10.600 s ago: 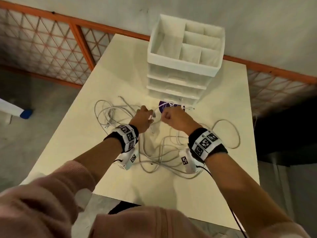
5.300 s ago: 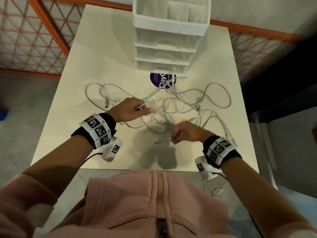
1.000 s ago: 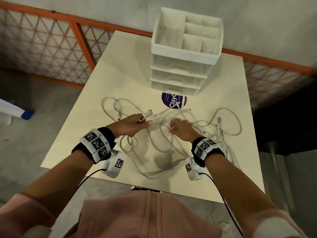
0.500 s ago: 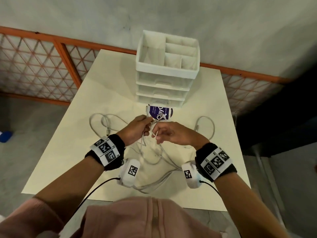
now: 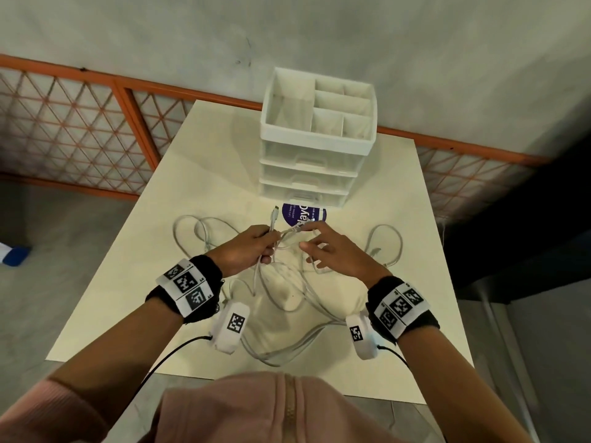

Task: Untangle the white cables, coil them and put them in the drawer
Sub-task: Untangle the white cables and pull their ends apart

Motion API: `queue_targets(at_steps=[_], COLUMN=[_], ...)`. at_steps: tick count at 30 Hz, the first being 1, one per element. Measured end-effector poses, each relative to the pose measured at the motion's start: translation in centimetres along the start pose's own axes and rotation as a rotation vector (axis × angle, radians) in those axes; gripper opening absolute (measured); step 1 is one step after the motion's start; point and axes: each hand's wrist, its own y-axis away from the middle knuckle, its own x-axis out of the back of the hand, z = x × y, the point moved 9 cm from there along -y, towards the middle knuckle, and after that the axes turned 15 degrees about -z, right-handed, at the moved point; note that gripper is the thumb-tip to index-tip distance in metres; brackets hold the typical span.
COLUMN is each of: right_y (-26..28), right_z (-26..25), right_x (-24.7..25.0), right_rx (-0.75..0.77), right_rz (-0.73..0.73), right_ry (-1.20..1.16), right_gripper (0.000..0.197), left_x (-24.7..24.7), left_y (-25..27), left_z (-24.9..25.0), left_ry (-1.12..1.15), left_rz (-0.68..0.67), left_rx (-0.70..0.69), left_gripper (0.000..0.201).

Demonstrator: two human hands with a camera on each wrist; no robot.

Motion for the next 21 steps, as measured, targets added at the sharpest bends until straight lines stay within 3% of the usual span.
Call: queue_targets(at_steps=[6, 10, 13, 21], right_y=[-1.4, -2.1, -2.1, -1.4], right_z=[-1.0, -1.5, -1.8, -6.6], right_x=[0.0, 0.9, 2.4, 3.2], right_rx=[0.026, 0.069, 0.17, 0.274], right_rz=[0.013, 0.024, 0.121, 0.239], right_ry=[-0.201, -0.079, -0.233, -0.286], right_gripper=[0.042, 0.026, 0.004, 0.031], left_x=[-0.8, -1.4, -1.0, -1.9], left_y=[0.5, 0.9, 1.0, 1.5], left_z=[0.1, 0.5, 0.4, 3.6], left_ry=[-0.146, -0.292, -0.276, -0.415], left_rz=[-0.069, -0.108, -0.052, -0.002], left_rx=[0.025, 0.02, 0.023, -0.097], left_gripper=[0.024, 0.019, 0.022, 0.026])
